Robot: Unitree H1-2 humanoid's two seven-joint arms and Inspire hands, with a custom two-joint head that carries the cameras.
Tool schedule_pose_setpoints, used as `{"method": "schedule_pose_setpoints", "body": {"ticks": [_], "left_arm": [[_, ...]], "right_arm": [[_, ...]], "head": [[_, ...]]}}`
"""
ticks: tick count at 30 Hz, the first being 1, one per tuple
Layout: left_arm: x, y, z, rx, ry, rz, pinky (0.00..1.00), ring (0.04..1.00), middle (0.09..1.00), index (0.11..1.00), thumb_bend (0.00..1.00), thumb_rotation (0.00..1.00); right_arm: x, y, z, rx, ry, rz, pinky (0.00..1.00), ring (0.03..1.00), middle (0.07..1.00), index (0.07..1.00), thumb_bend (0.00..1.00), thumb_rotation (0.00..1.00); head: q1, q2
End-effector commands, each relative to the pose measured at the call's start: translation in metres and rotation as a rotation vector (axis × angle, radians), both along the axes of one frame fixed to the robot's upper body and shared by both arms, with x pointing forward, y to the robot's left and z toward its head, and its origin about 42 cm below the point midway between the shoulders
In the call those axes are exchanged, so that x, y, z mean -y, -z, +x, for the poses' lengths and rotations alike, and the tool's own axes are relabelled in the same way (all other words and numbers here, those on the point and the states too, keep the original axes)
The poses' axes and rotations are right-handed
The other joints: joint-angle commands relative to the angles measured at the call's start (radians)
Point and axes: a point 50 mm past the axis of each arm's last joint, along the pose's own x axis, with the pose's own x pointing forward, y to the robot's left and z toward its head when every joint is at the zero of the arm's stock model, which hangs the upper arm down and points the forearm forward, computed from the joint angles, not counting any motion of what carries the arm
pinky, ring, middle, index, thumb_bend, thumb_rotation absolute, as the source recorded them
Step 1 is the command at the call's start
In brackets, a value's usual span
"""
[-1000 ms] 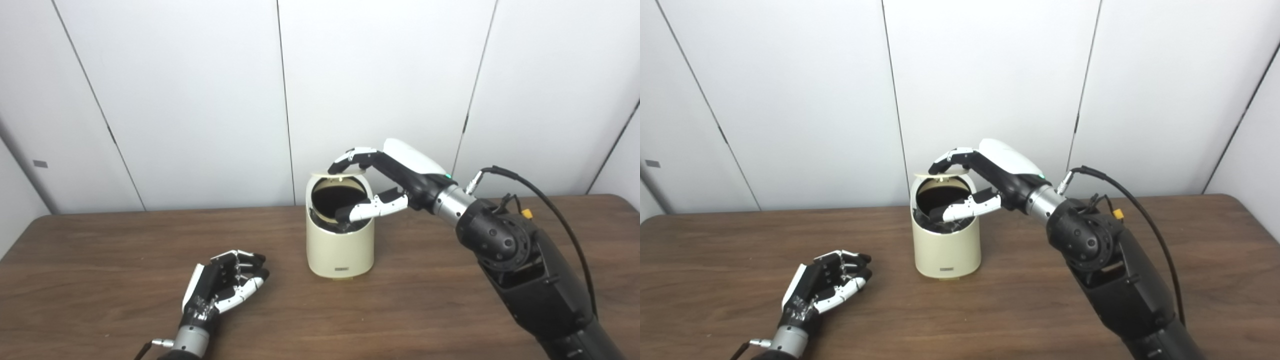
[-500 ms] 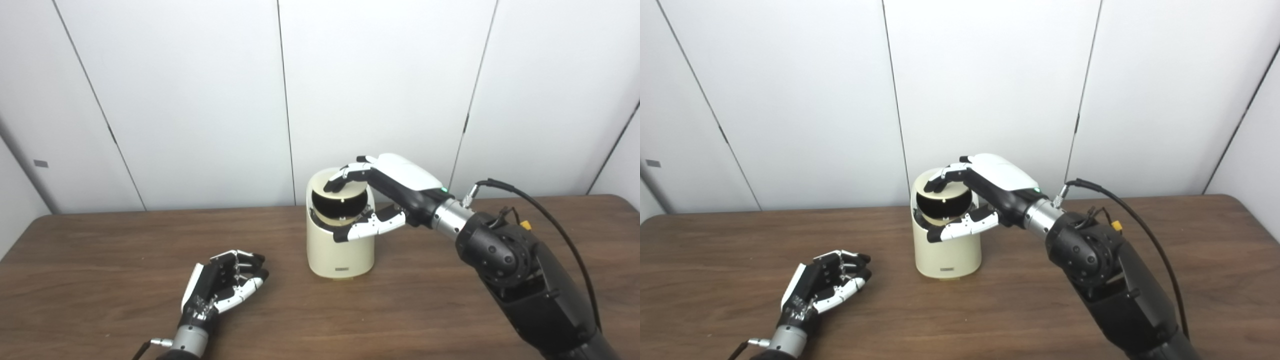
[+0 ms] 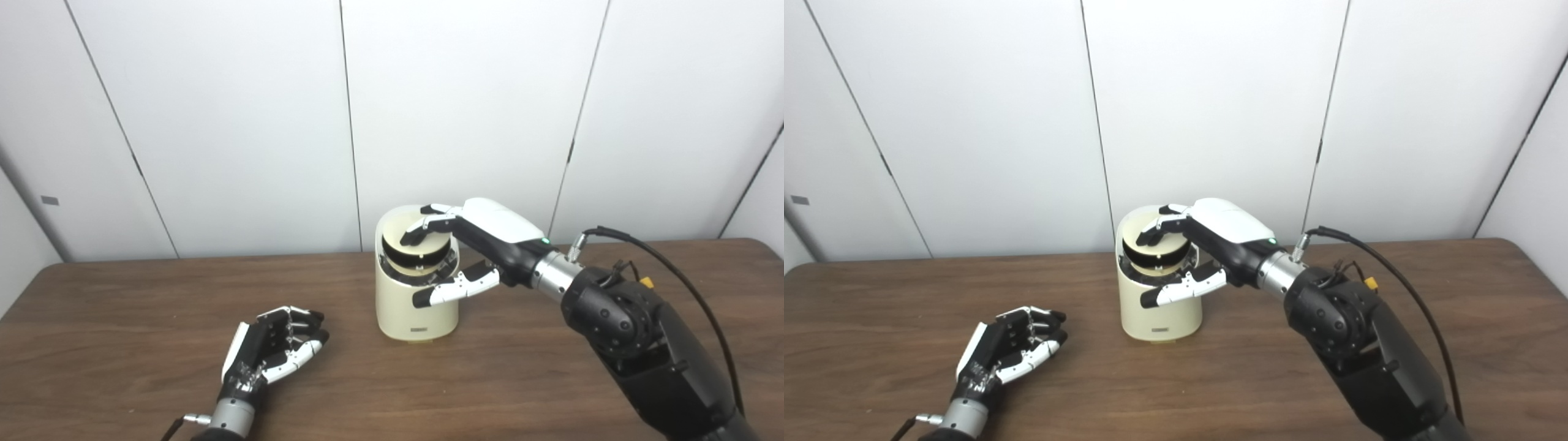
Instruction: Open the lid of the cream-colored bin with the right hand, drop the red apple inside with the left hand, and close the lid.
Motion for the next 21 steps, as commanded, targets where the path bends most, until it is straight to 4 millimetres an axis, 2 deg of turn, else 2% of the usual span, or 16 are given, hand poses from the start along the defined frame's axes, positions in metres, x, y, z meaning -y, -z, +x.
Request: {"method": "schedule_pose_setpoints", "body": {"ticks": [1,12,16,21], "left_arm": [[-0.002,-0.018,0.005,0.071,0.001,0.008,0.41,0.589,0.666,0.498,0.5,0.07],[-0.001,-0.019,0.004,0.072,0.005,-0.002,0.4,0.587,0.668,0.498,0.5,0.07],[-0.001,-0.019,0.003,0.07,0.005,-0.002,0.41,0.585,0.664,0.498,0.51,0.07],[0.0,-0.021,0.003,0.075,0.004,0.007,0.41,0.586,0.665,0.498,0.5,0.07]], "right_arm": [[0.003,-0.016,0.001,0.065,-0.005,-0.01,0.99,0.945,0.73,0.732,0.65,0.66],[0.005,-0.014,0.0,0.038,0.007,-0.029,1.0,0.945,0.734,0.734,0.66,0.66],[0.003,-0.009,0.0,0.051,-0.005,-0.06,0.97,0.928,0.721,0.723,0.65,0.66],[0.002,-0.004,-0.001,0.059,-0.013,-0.104,1.0,0.916,0.71,0.717,0.65,0.65]], "head": [[0.0,0.0],[0.001,0.009],[0.004,0.012],[0.005,0.017]]}}
